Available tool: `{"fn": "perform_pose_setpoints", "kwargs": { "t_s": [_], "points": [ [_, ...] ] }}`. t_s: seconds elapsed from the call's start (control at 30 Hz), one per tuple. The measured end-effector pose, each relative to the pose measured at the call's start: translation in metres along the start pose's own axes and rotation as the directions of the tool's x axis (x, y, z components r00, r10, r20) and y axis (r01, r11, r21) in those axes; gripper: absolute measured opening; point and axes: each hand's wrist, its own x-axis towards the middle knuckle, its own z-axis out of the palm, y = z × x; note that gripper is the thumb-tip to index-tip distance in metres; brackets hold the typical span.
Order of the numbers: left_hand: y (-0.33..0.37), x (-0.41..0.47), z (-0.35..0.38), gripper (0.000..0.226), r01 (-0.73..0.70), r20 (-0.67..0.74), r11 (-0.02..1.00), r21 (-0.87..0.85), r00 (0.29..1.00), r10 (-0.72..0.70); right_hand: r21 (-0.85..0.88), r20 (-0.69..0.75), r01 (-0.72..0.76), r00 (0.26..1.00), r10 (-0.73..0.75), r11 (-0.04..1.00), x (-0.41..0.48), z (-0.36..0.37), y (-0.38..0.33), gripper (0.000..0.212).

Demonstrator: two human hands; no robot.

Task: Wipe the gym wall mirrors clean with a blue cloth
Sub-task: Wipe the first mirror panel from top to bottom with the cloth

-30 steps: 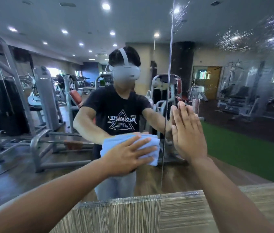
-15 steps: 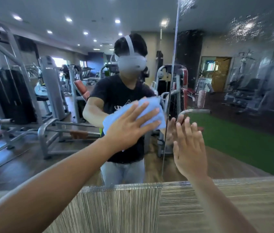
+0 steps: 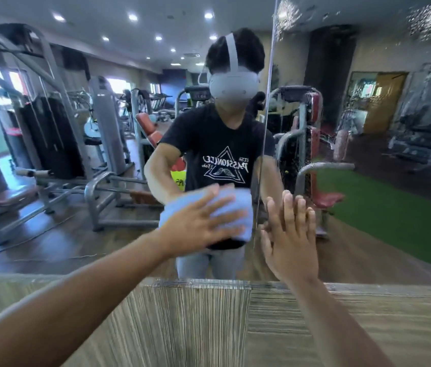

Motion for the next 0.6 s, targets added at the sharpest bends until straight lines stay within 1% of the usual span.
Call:
{"fn": "perform_pose_setpoints", "kwargs": {
  "t_s": [0.07, 0.13, 0.2, 0.27, 0.33, 0.43, 0.5, 0.6],
  "points": [
    [-0.021, 0.017, -0.015, 0.039, 0.113, -0.057, 0.993, 0.032, 0.992, -0.111, 0.031, -0.014, 0.000, 1.000, 0.000, 1.000, 0.000, 0.004, -0.001, 0.070],
    [-0.020, 0.025, -0.018, 0.040, 0.200, -0.115, 0.980, 0.003, 0.973, -0.198, 0.046, -0.032, 0.008, 0.999, -0.006, 0.999, 0.000, 0.008, 0.000, 0.071],
    [-0.001, 0.022, -0.012, 0.043, 0.278, -0.163, 0.960, -0.041, 0.946, -0.280, 0.051, -0.051, 0.011, 0.999, -0.008, 0.999, -0.001, 0.009, 0.000, 0.070],
    [0.026, 0.012, 0.004, 0.045, 0.315, -0.177, 0.947, -0.067, 0.930, -0.322, 0.047, -0.060, 0.018, 0.998, -0.015, 0.999, -0.001, 0.009, 0.002, 0.071],
    [0.060, -0.007, 0.026, 0.049, 0.286, -0.128, 0.956, -0.064, 0.948, -0.292, 0.055, -0.056, 0.030, 0.998, -0.027, 0.998, -0.003, 0.008, 0.005, 0.071],
    [0.111, -0.040, 0.055, 0.058, 0.134, 0.033, 0.990, -0.053, 0.991, -0.132, 0.075, -0.056, 0.040, 0.998, -0.036, 0.996, -0.003, 0.009, 0.008, 0.067],
    [0.128, -0.052, 0.062, 0.055, 0.059, 0.116, 0.995, -0.081, 0.992, -0.050, 0.069, -0.061, 0.045, 0.997, -0.041, 0.997, -0.004, 0.010, 0.009, 0.067],
    [0.114, -0.050, 0.057, 0.043, -0.014, 0.118, 0.995, -0.097, 0.993, 0.026, 0.069, -0.053, 0.045, 0.998, -0.041, 0.997, -0.003, 0.010, 0.008, 0.066]
  ]
}}
